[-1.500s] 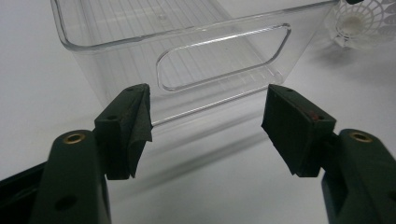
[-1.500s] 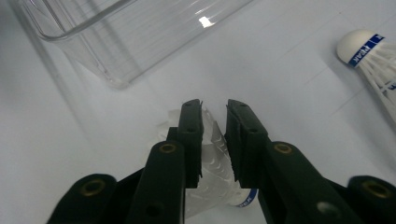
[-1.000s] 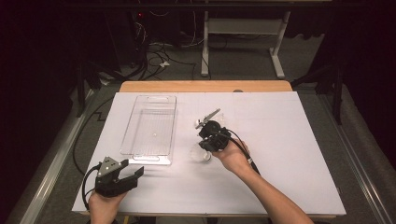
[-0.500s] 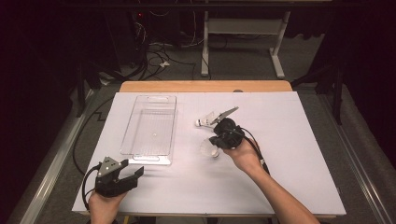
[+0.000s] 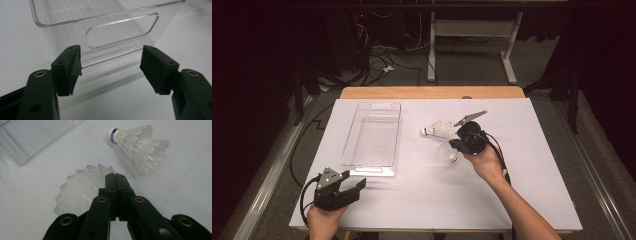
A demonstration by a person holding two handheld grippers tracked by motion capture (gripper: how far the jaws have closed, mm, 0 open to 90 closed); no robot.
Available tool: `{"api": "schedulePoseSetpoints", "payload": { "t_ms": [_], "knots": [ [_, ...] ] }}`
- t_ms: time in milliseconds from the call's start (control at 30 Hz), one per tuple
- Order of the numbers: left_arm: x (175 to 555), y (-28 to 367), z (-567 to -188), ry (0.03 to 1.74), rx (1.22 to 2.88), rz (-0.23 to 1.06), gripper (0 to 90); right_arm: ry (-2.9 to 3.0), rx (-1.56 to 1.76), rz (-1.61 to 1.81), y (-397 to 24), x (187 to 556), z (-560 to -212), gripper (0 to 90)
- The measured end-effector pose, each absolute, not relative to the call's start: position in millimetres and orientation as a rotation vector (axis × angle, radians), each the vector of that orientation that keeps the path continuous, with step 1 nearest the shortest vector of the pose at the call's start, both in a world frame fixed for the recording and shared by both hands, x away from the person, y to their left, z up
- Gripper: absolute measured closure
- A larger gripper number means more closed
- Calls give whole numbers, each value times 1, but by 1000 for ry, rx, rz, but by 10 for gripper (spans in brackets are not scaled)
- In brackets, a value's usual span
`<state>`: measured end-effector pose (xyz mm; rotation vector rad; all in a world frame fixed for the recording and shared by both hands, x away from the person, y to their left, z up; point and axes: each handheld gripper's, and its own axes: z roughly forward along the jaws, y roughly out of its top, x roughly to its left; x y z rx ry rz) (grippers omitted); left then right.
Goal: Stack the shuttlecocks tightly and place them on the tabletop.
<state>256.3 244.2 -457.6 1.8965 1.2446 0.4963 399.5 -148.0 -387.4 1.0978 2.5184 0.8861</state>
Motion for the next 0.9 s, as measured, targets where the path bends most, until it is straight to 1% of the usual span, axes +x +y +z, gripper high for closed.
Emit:
{"api": "schedulePoseSetpoints", "payload": {
  "t_ms": [500, 900],
  "knots": [
    [257, 245, -458, 1249, 1894, 490, 339, 2461, 1195, 896, -167, 412, -403, 899],
    [256, 245, -458, 1255, 1887, 489, 340, 2429, 1249, 918, -186, 413, -408, 871]
  ]
}}
